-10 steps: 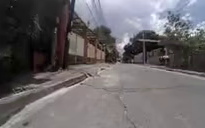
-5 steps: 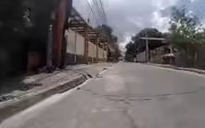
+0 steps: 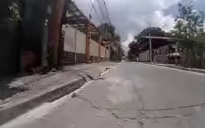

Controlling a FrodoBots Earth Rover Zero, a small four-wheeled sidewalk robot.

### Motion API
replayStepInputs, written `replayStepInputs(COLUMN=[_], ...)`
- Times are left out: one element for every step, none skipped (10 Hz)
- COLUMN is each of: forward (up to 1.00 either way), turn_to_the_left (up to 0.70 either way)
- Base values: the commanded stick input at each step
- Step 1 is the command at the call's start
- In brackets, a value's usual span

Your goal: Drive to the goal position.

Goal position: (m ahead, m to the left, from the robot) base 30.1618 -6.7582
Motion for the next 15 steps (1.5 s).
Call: replayStepInputs(forward=[1.0, 1.0, 1.0, 1.0, 1.0, 1.0, 1.0, 1.0, 1.0, 1.0, 1.0, 1.0, 1.0, 1.0, 1.0], turn_to_the_left=[-0.37, -0.37, -0.37, -0.37, -0.26, 0.0, 0.0, 0.0, 0.0, 0.0, 0.0, 0.0, 0.0, 0.0, 0.0])
